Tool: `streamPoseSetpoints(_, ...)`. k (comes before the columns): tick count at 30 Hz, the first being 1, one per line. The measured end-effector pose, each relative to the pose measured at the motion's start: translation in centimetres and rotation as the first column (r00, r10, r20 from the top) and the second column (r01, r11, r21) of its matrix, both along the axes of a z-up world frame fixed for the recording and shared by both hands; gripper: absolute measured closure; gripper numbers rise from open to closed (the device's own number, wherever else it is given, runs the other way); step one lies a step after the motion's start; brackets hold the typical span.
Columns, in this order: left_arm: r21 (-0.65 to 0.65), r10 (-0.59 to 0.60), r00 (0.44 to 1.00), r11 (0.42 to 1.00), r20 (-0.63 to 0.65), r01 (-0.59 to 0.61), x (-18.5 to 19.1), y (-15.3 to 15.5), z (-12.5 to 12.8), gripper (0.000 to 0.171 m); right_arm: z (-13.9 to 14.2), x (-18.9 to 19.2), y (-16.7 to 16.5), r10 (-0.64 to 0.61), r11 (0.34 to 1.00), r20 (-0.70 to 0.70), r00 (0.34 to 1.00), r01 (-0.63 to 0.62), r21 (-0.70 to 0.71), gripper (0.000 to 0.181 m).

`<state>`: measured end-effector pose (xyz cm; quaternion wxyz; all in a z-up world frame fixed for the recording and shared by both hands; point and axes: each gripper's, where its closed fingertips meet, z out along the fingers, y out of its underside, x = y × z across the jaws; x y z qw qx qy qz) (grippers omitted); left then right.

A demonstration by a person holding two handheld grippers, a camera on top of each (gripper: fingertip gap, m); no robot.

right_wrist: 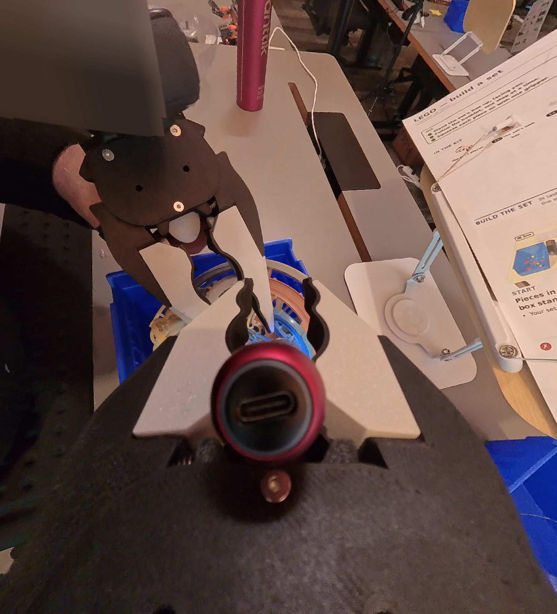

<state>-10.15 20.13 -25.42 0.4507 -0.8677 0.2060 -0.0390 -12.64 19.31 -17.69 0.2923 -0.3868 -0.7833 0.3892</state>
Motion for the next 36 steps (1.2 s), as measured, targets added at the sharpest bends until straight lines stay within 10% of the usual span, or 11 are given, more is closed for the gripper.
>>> streamPoseSetpoints(17, 0.026, -0.011, 0.999, 1.0, 0.041, 0.01, 0.4, 0.3, 0.4, 0.132, -0.7, -0.2, 0.8, -0.032, 0.999, 0.033, 0.999, 0.031, 0.02, 0.151)
streamPoseSetpoints(22, 0.147, -0.027, 0.972, 0.989, 0.232, -0.008, -1.8, -2.5, 4.3, 0.133, -0.1, 0.1, 1.2, -0.047, 0.998, 0.006, 0.999, 0.047, -0.033, 0.151)
streamPoseSetpoints(28, -0.199, 0.168, 0.847, 0.977, 0.504, -0.075, -6.2, -2.4, -1.0, 0.118, 0.1, 0.5, 1.2, -0.055, 0.995, -0.022, 0.998, 0.053, -0.08, 0.151)
streamPoseSetpoints(36, -0.22, 0.166, 0.779, 0.975, 0.605, -0.037, -5.6, -1.1, -1.2, 0.15, 2.5, 2.3, 1.7, -0.077, 0.98, -0.113, 0.991, 0.054, -0.19, 0.151)
